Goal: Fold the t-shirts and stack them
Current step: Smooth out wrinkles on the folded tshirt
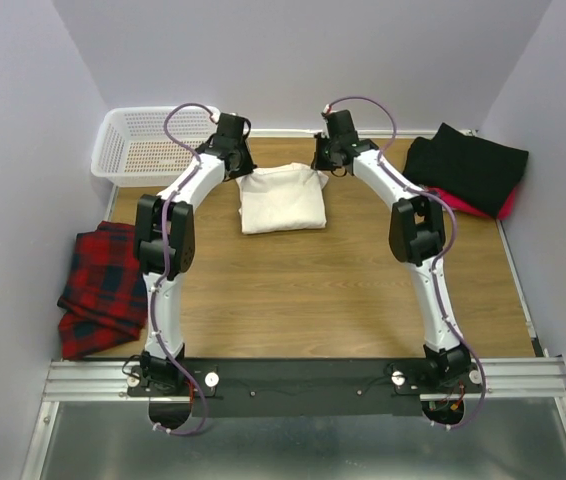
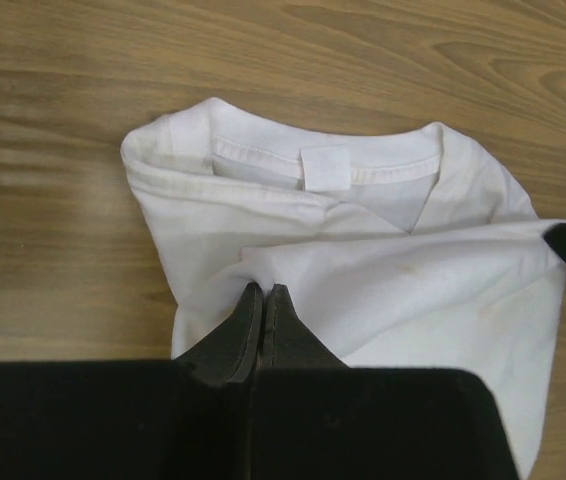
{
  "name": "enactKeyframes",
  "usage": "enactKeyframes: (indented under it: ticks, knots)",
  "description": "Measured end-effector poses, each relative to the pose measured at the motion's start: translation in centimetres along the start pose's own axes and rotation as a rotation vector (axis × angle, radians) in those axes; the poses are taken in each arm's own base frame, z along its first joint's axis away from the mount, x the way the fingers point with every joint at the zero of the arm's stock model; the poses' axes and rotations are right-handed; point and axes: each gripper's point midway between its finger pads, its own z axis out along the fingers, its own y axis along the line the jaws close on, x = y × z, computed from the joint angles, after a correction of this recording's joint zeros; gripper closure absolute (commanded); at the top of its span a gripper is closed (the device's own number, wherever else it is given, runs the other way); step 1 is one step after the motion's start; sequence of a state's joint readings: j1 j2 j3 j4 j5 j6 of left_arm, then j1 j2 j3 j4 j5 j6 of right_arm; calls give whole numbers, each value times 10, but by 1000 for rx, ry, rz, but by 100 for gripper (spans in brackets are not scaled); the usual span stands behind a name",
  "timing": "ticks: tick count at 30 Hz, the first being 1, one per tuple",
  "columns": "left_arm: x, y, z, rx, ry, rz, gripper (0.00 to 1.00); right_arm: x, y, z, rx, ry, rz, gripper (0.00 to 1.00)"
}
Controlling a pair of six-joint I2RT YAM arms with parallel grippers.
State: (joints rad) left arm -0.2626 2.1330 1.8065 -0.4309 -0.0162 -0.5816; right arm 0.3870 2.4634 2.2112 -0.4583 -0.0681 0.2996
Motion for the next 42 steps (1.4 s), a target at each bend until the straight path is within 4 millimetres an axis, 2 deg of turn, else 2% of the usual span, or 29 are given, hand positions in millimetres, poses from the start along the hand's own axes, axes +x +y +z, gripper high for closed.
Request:
enactKeyframes:
  ticks: [1,3,5,7,13,18,22,25,28,31,33,38,42]
  knots:
    - [2,2,10,-10,6,-2,83,-1,-1,5,4,-5,7,70]
    - [2,4,21,-21,2,-5,66,-4,-3,9,10,-14,13,51]
    - [-2,6,31,-40,-7,-10,47,-6,-5,9,27,-24,24,45]
    - [-9,8,37,-66,-30,-11,44,-11,-10,7,50,-39,20,41]
    - [-35,19,30,-157,-127,-16,41,-31,-31,-9,134,-91,36,41]
    - [-41,21,15,-172,-147,4,41,-60,-38,-52,143,-149,58,41]
    - [-36,9,-7,-137,-134,50,42,-67,-24,-85,80,-159,82,44]
    - [-18,-6,-23,-81,-98,79,44,-56,-10,-95,11,-125,106,47]
    - [8,-17,-30,-12,-39,96,46,-28,1,-91,-48,-49,128,50]
    - [33,-25,-28,42,25,108,46,7,10,-83,-91,51,146,54]
    - [45,-27,-24,63,63,112,46,21,16,-80,-116,92,154,57]
    - [56,-28,-7,79,98,112,46,47,33,-68,-181,170,156,62]
    - [55,-28,11,69,100,108,47,70,36,-54,-203,232,165,65]
